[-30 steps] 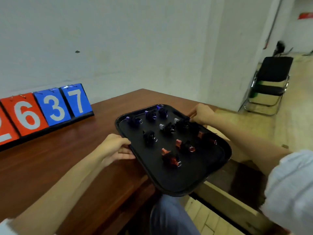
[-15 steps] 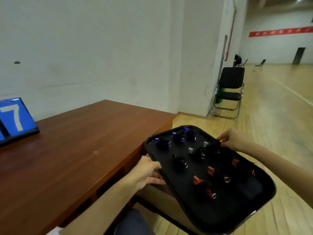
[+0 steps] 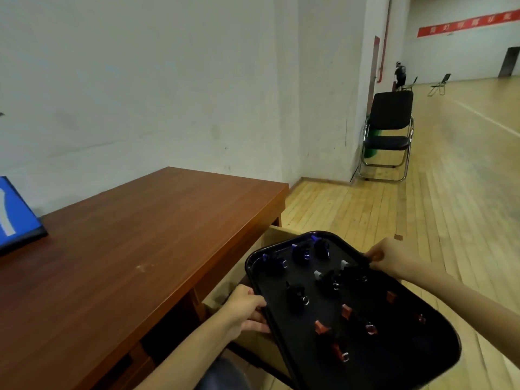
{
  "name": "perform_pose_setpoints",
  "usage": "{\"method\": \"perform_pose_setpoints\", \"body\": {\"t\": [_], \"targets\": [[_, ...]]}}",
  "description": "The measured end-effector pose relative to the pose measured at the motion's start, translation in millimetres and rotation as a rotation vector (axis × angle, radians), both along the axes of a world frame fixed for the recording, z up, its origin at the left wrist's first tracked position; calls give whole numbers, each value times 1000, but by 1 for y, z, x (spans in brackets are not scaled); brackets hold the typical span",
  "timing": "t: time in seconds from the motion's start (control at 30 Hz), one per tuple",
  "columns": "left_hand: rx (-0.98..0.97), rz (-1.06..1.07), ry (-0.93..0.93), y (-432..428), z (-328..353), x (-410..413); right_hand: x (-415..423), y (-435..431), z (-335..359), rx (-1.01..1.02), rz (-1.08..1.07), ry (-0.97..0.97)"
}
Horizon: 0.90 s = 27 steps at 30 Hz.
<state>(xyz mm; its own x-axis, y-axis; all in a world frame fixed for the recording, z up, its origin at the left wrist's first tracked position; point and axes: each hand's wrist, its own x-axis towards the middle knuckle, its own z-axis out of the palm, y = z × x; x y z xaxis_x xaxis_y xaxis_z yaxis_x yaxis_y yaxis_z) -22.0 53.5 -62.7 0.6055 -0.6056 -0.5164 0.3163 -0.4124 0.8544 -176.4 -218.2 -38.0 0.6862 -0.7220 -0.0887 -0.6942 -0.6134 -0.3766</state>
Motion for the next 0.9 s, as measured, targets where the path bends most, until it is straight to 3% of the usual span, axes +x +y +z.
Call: {"method": "perform_pose_setpoints", "body": {"t": [0.67,0.9], "targets": [[108,176,-38,0,-24,52,102,-6,-36,55,83,-34],[124,239,58,-22,-31,57,133,-24,-48,89,84,-32]]}}
